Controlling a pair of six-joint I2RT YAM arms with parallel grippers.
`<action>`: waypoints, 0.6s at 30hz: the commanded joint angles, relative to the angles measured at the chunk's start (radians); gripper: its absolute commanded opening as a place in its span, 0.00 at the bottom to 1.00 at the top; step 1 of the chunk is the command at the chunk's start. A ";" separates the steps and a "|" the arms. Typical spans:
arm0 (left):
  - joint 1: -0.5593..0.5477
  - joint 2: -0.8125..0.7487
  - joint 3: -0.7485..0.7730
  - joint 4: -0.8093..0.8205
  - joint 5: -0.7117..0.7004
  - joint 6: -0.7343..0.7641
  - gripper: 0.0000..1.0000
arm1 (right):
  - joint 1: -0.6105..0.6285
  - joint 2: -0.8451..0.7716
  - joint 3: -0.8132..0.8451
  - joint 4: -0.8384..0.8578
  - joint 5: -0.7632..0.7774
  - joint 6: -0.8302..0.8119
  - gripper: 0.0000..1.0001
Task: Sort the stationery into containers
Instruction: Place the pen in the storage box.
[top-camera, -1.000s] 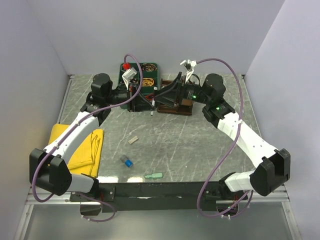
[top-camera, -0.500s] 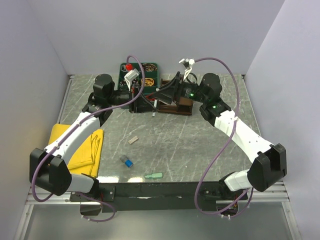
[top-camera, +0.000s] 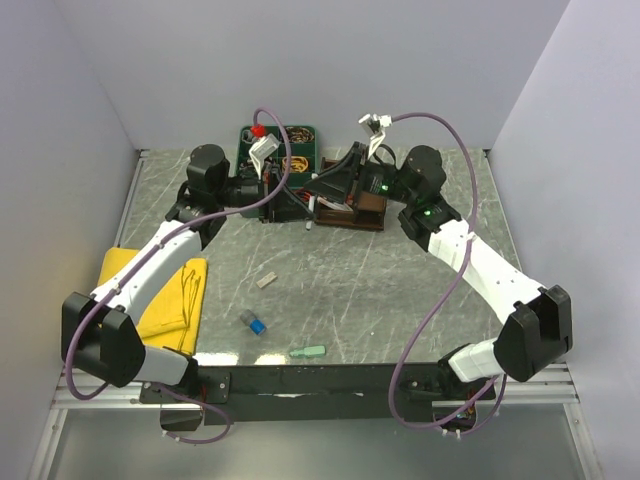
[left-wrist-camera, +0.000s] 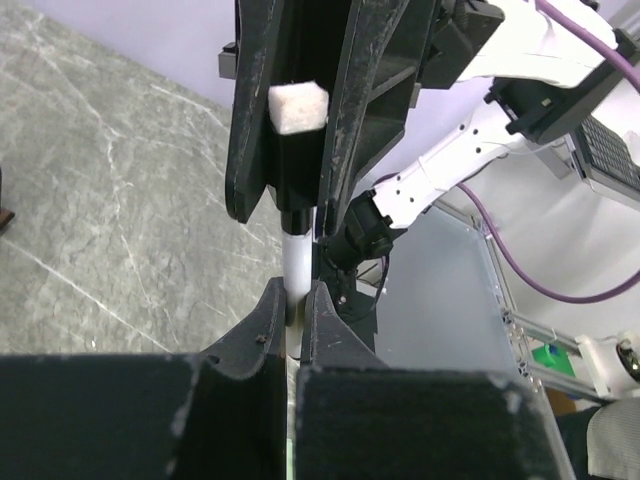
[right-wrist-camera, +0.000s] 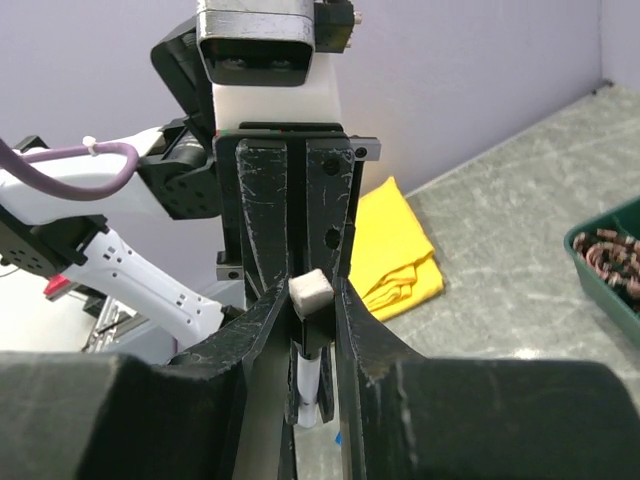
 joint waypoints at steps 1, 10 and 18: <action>-0.009 0.006 0.115 0.088 0.032 0.028 0.01 | 0.054 -0.015 -0.016 0.026 -0.024 -0.056 0.00; -0.018 0.063 0.381 0.197 0.052 -0.072 0.01 | 0.122 -0.050 -0.099 -0.123 0.043 -0.208 0.00; -0.026 0.035 0.461 0.042 0.057 0.018 0.01 | 0.107 -0.079 -0.140 -0.143 0.089 -0.211 0.00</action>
